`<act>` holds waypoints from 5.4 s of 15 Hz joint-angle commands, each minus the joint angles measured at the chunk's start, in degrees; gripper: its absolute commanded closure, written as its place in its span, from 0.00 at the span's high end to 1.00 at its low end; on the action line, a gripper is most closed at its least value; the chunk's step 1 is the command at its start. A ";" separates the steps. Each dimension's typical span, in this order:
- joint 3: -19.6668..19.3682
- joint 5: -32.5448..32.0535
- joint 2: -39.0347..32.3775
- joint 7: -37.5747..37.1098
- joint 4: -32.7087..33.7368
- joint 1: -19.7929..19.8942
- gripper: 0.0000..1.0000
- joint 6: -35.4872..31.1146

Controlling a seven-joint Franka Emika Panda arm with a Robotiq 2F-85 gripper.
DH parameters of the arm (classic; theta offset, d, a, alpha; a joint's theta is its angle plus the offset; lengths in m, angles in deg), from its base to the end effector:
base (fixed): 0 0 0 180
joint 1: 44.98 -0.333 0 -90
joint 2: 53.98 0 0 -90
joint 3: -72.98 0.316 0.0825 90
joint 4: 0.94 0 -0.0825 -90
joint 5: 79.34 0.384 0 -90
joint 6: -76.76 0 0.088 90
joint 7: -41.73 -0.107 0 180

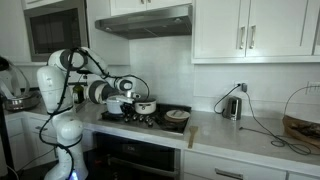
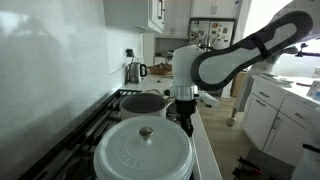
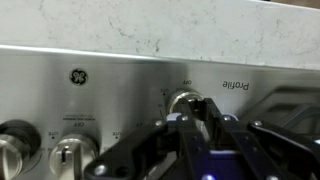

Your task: Turn on the first knob on the left side of the stove

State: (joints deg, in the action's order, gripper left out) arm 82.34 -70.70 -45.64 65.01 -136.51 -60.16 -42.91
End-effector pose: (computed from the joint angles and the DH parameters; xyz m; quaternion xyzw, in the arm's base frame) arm 0.4199 0.2000 0.3727 -0.9276 -0.3640 0.0667 0.0504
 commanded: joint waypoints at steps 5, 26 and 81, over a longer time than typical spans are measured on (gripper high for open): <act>2.15 -7.32 -5.31 6.80 1.96 -0.32 0.05 0.45; -0.44 -1.00 -6.61 41.30 4.43 1.60 0.05 5.23; 3.34 -1.33 5.41 4.50 16.57 -0.44 1.00 22.66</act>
State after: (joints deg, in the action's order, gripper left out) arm 86.23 -71.89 -40.12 69.69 -120.14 -59.96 -20.40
